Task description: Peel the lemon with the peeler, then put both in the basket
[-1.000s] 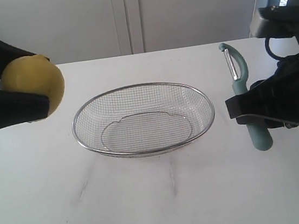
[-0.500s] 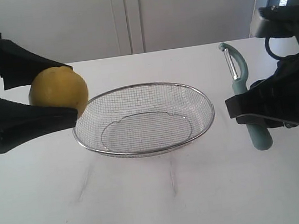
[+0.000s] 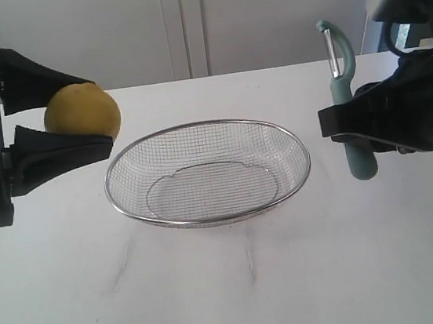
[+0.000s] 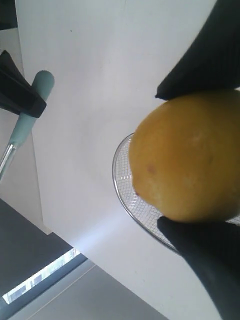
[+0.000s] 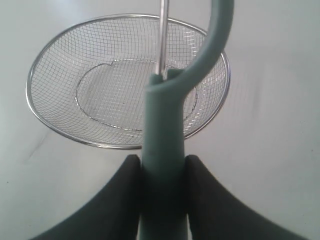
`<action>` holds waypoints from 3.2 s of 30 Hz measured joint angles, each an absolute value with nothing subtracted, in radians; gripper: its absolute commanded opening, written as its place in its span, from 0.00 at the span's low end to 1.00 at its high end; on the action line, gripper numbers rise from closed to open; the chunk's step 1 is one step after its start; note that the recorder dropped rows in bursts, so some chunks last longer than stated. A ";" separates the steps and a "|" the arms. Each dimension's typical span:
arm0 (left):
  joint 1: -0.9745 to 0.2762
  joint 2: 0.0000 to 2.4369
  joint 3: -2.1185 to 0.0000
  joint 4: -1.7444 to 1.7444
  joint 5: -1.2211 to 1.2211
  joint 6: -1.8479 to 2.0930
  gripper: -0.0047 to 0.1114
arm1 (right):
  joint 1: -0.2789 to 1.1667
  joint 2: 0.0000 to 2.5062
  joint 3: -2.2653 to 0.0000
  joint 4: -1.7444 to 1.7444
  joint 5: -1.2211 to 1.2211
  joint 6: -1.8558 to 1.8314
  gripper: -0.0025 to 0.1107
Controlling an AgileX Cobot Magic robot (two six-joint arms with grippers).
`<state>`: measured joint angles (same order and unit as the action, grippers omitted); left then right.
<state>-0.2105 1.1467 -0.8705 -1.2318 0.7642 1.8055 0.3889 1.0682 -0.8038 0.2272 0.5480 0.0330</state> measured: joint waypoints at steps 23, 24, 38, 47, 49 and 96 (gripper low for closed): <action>-0.210 1.248 -0.868 -1.272 0.795 1.866 0.04 | 0.389 1.557 -0.937 0.939 0.767 -0.639 0.02; -0.210 1.248 -0.868 -1.289 0.801 1.866 0.04 | 0.389 1.574 -0.937 0.988 0.791 -0.647 0.02; -0.210 1.408 -0.868 -1.377 0.880 1.957 0.04 | 0.494 1.671 -0.939 1.150 0.917 -0.666 0.02; -0.215 1.480 -0.868 -1.400 0.879 1.957 0.04 | 0.497 1.671 -0.939 1.187 0.927 -0.681 0.02; -0.217 1.482 -0.868 -1.415 0.870 1.957 0.04 | 0.497 1.671 -0.939 1.187 0.927 -0.681 0.02; -0.337 1.458 -0.868 -1.310 0.595 1.732 0.04 | 0.424 1.614 -0.939 1.224 0.934 -0.684 0.02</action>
<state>-0.3373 1.4580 -0.8675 -1.3095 0.5950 1.7318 0.4243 1.6136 -0.9388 1.2244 0.9338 -0.6835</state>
